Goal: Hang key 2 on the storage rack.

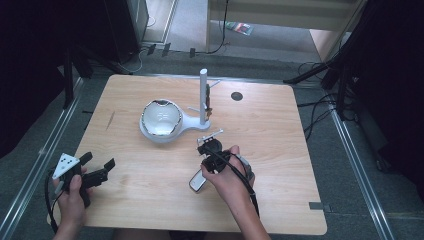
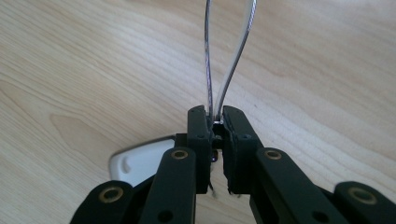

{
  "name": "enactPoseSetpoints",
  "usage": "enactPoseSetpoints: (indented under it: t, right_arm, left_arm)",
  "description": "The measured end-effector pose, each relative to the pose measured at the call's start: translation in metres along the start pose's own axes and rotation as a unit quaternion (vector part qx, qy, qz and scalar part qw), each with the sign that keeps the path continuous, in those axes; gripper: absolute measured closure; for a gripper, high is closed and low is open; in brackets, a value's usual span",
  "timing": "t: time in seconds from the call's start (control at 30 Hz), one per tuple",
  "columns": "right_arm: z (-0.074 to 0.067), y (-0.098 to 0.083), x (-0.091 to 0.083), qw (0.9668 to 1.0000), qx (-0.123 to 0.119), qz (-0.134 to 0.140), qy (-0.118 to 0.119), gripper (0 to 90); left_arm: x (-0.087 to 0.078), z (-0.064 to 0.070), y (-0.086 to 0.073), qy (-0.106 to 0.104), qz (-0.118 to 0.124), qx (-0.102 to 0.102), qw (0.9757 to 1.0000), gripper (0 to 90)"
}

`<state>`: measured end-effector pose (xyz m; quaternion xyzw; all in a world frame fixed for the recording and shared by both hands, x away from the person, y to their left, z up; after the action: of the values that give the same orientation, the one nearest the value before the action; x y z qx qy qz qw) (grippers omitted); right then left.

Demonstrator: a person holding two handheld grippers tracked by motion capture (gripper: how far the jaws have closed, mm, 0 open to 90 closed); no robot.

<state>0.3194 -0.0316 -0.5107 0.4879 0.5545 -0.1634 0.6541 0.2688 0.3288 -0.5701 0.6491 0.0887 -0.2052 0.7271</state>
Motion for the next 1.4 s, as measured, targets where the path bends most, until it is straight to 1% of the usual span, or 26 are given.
enactPoseSetpoints:
  t: [0.13, 0.17, 0.23, 0.27, 0.33, 0.37, 0.4, 0.43, 0.5, 0.57, 0.6, 0.67, 0.7, 0.73, 0.77, 0.8, 0.97, 1.0, 1.07, 1.1, 1.17, 1.2, 1.23, 1.27, 1.33, 1.4]
  right_arm:
    - [-0.004, 0.004, -0.010, 0.9993, -0.006, 0.038, -0.002, 83.3]
    - [-0.005, 0.006, -0.012, 0.9987, -0.009, 0.050, 0.001, 83.3]
    - [-0.007, 0.008, -0.017, 0.9977, -0.009, 0.067, 0.001, 83.3]
    - [-0.008, 0.009, -0.019, 0.9966, -0.013, 0.082, 0.001, 83.3]
    - [-0.009, 0.011, -0.023, 0.9954, -0.011, 0.096, -0.001, 83.3]
    - [-0.009, 0.012, -0.025, 0.9940, -0.013, 0.108, -0.001, 83.3]
    - [-0.009, 0.013, -0.029, 0.9918, -0.019, 0.126, -0.003, 83.3]
    - [-0.009, 0.013, -0.029, 0.9918, -0.019, 0.126, -0.003, 83.3]
    - [-0.009, 0.014, -0.033, 0.9892, -0.023, 0.144, -0.006, 83.3]
    - [-0.009, 0.016, -0.039, 0.9861, -0.022, 0.165, -0.011, 83.3]
    - [-0.010, 0.017, -0.041, 0.9839, -0.025, 0.177, -0.012, 83.3]
    - [-0.010, 0.018, -0.045, 0.9812, -0.026, 0.190, -0.017, 83.3]
    - [-0.010, 0.019, -0.047, 0.9785, -0.025, 0.204, -0.019, 83.3]
    - [-0.010, 0.020, -0.048, 0.9770, -0.026, 0.211, -0.020, 83.3]
    - [-0.011, 0.022, -0.052, 0.9714, -0.028, 0.234, -0.030, 83.3]
    - [-0.011, 0.022, -0.052, 0.9714, -0.028, 0.234, -0.030, 83.3]
    - [-0.012, 0.026, -0.057, 0.9577, -0.035, 0.280, -0.056, 83.2]
    - [-0.012, 0.027, -0.057, 0.9554, -0.035, 0.287, -0.058, 83.2]
    - [-0.012, 0.028, -0.057, 0.9542, -0.033, 0.291, -0.060, 83.2]
    - [-0.011, 0.029, -0.056, 0.9527, -0.035, 0.295, -0.064, 83.2]
    - [-0.010, 0.030, -0.054, 0.9485, -0.035, 0.306, -0.074, 83.2]
    - [-0.009, 0.031, -0.053, 0.9472, -0.035, 0.309, -0.078, 83.2]
    - [-0.007, 0.032, -0.052, 0.9462, -0.029, 0.312, -0.081, 83.2]
    - [-0.006, 0.033, -0.051, 0.9462, -0.027, 0.312, -0.083, 83.2]
    - [-0.003, 0.035, -0.049, 0.9442, -0.020, 0.317, -0.086, 83.2]
    - [0.000, 0.037, -0.047, 0.9440, -0.016, 0.319, -0.084, 83.2]
  left_arm:
    - [0.000, 0.000, 0.000, -0.001, 0.000, -0.002, 1.0000, 7.8]
    - [0.000, 0.000, 0.000, -0.001, 0.000, 0.000, 1.0000, 7.8]
    - [0.000, 0.000, 0.000, -0.001, 0.002, -0.002, 1.0000, 7.8]
    - [0.000, 0.000, 0.000, -0.001, 0.002, -0.002, 1.0000, 7.8]
    - [0.000, 0.000, 0.000, 0.000, 0.002, -0.003, 1.0000, 7.8]
    - [0.000, 0.000, 0.000, 0.000, 0.002, -0.003, 1.0000, 7.8]
    - [0.000, 0.000, 0.000, 0.000, 0.002, -0.002, 1.0000, 7.8]
    - [0.000, 0.000, 0.000, 0.000, 0.002, -0.004, 1.0000, 7.8]
    - [0.000, 0.000, 0.000, 0.000, 0.002, -0.003, 1.0000, 7.8]
    - [0.000, 0.000, 0.000, 0.000, 0.001, -0.002, 1.0000, 7.8]
    - [0.000, 0.000, 0.000, 0.000, 0.001, -0.002, 1.0000, 7.8]
    - [0.000, 0.000, 0.000, -0.001, 0.002, -0.001, 1.0000, 7.8]
    - [0.000, 0.000, 0.000, 0.000, 0.002, -0.003, 1.0000, 7.8]
    - [0.000, 0.000, 0.000, -0.001, 0.002, -0.003, 1.0000, 7.9]
    - [0.000, 0.000, 0.000, -0.001, 0.003, -0.005, 1.0000, 7.8]
    - [0.000, 0.000, 0.000, -0.001, 0.002, -0.003, 1.0000, 7.8]
    - [-0.001, 0.000, 0.000, -0.001, 0.000, -0.004, 1.0000, 7.8]
    - [-0.001, 0.000, 0.000, -0.001, 0.000, -0.004, 1.0000, 7.8]
    - [0.000, 0.000, 0.000, -0.001, 0.002, -0.004, 1.0000, 7.8]
    - [0.000, 0.000, 0.000, -0.001, 0.002, -0.004, 1.0000, 7.8]
    - [0.000, 0.000, 0.000, -0.001, 0.002, -0.004, 1.0000, 7.8]
    - [0.000, 0.000, 0.000, -0.001, 0.002, -0.003, 1.0000, 7.8]
    - [0.000, 0.000, 0.000, -0.001, 0.002, -0.003, 1.0000, 7.8]
    - [0.000, 0.000, 0.000, -0.001, 0.002, -0.003, 1.0000, 7.8]
    - [0.000, 0.000, 0.000, -0.001, 0.001, -0.003, 1.0000, 7.8]
    - [0.000, 0.000, 0.000, -0.002, 0.002, -0.003, 1.0000, 7.8]
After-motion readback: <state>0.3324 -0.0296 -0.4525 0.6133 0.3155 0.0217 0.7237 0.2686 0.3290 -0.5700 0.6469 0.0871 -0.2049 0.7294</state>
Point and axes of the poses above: each handheld gripper's, and its own axes: x roughly forward along the jaws, y roughly out of its top, z roughly to its right, the point moved 5 cm from there along x, roughly forward along the jaws, and after that the axes turned 6 degrees about y, right-handed, at the moved point
